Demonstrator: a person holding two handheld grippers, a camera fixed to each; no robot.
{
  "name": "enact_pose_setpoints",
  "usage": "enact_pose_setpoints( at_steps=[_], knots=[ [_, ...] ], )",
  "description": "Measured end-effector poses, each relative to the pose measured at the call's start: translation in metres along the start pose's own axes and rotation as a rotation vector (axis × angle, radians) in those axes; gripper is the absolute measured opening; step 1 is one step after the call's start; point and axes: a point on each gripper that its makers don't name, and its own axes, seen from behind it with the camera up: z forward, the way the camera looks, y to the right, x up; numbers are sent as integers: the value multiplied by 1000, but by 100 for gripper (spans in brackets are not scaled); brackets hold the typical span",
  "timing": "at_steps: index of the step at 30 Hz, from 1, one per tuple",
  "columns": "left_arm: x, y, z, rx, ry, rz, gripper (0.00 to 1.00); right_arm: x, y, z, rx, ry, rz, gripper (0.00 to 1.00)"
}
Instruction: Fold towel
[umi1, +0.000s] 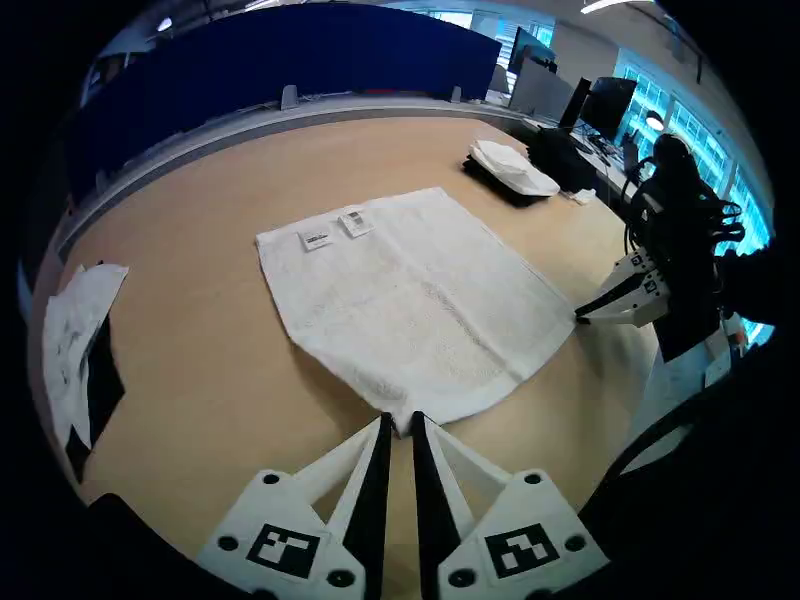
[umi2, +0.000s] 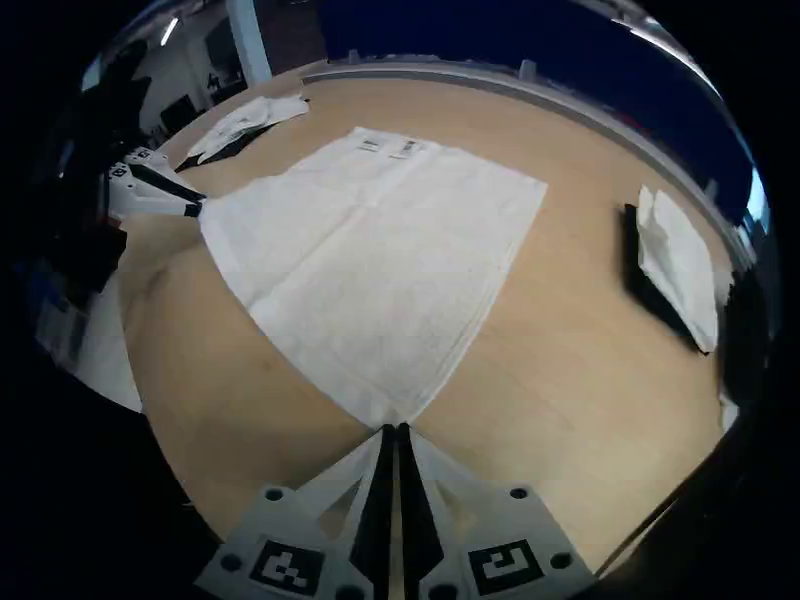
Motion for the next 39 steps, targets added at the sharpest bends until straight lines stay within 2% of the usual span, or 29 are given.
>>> enact_pose_setpoints(
  at_steps=[5, 14, 23, 32, 39],
  knots=[
    [0, -1, -1, 1, 1, 1, 15, 9, 0, -8, -6, 26, 1, 3],
    [0, -2, -5, 2, 4, -5, 15, 43, 2, -31, 6, 99, 36, 2],
    [4, -7, -10, 3, 20, -28, 15, 73, 3, -53, 15, 151, 42, 2],
    [6, -8, -12, -6, 24, -43, 15, 81, 1, -52, 26, 159, 49, 2],
    [19, -9, -14, -26, 39, -70, 15, 97, 4, -56, 27, 180, 52, 2]
  ],
)
